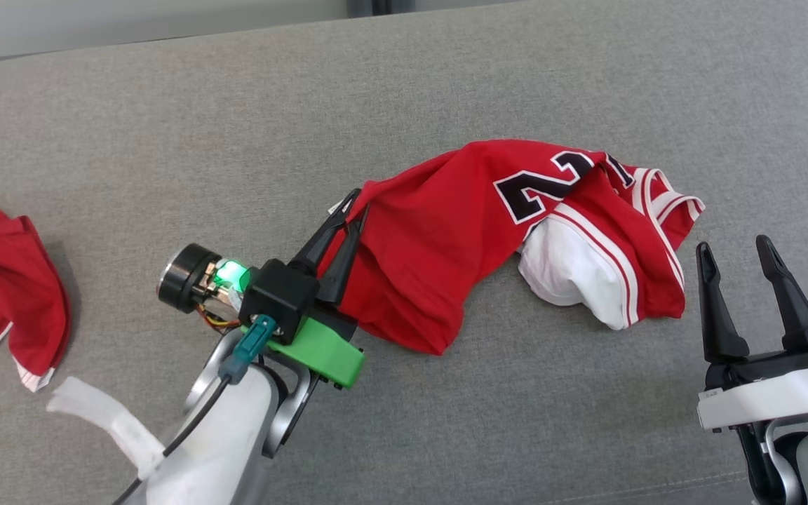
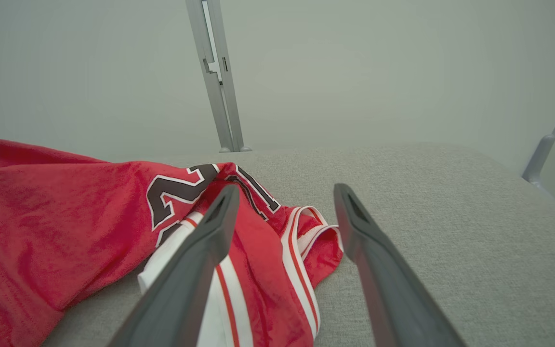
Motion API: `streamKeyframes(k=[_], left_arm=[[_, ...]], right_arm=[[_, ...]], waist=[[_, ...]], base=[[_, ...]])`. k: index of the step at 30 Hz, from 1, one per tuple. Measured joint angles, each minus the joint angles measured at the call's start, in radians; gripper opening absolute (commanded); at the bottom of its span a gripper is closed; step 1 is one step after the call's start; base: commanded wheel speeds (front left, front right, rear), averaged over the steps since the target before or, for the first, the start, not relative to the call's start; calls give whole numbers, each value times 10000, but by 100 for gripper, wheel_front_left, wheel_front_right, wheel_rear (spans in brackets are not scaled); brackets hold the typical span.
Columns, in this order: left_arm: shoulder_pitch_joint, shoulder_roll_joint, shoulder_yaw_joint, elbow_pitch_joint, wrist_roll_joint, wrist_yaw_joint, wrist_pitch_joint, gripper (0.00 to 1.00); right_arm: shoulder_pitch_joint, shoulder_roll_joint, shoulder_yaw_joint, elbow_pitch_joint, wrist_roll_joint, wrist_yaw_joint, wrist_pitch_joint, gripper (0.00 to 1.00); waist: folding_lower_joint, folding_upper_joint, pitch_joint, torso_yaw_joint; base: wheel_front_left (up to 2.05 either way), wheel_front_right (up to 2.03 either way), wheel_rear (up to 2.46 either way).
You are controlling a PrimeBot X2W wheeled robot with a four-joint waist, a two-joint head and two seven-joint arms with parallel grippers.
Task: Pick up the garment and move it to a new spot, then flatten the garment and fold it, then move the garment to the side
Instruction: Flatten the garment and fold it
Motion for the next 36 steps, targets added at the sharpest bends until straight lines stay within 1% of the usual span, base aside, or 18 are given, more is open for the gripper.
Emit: streamKeyframes(k=[1, 4, 8, 12, 14, 16, 19, 23, 28, 32, 36], left_arm=[[88, 182, -58, -654, 159, 61, 153, 0], [256, 721, -138, -2564, 477, 69, 719, 0], [284, 1244, -146, -4790, 619, -19, 1628, 0], [162, 1496, -96, -6291, 625, -86, 2581, 0], [24, 1588, 46, -6621, 623, -107, 2869, 0], [-174, 1626, 261, -6656, 569, -92, 3110, 0], [-328, 1639, 800, -6009, 230, 105, 3208, 0], [-717, 1544, 1557, -4376, -456, 290, 3024, 0], [-1788, 1498, 2240, -1375, -1032, 205, 2464, 0], [-2966, 1536, 2606, 1101, -1143, 90, 1703, 0], [-3988, 1496, 2842, 3147, -1313, 19, 836, 0]], right_arm=[[36, 25, -44, 27, -2, 0, 0, 100], [59, 140, -92, 63, -17, 0, 19, 100], [139, 282, -111, 150, -48, 0, 35, 100], [157, 422, -86, 222, -77, 0, 31, 100], [156, 456, -54, 261, -77, 0, 27, 100], [151, 493, -6, 291, -77, 0, 4, 100], [85, 539, 75, 345, -31, 0, -46, 100], [-80, 545, 119, 353, 25, 0, -105, 100], [-504, 468, 249, 355, 138, 0, -174, 100], [-827, 359, 355, 454, 242, 0, -240, 100], [-1044, 293, 424, 554, 328, 0, -311, 100]], waist=[[0, 0, -70, 58], [0, 0, -290, 220], [0, 0, -544, 437], [0, 0, -740, 574], [0, 0, -786, 588], [0, 0, -787, 551], [0, 0, -738, 419], [0, 0, -537, 201], [0, 0, -39, -115], [0, 0, 415, -439], [0, 0, 796, -806]], base=[[0, 0, 0], [0, 0, 0], [0, 0, 0], [0, 0, 0], [0, 0, 0], [0, 0, 0], [0, 0, 0], [0, 0, 0], [0, 0, 0], [0, 0, 0], [0, 0, 0]])
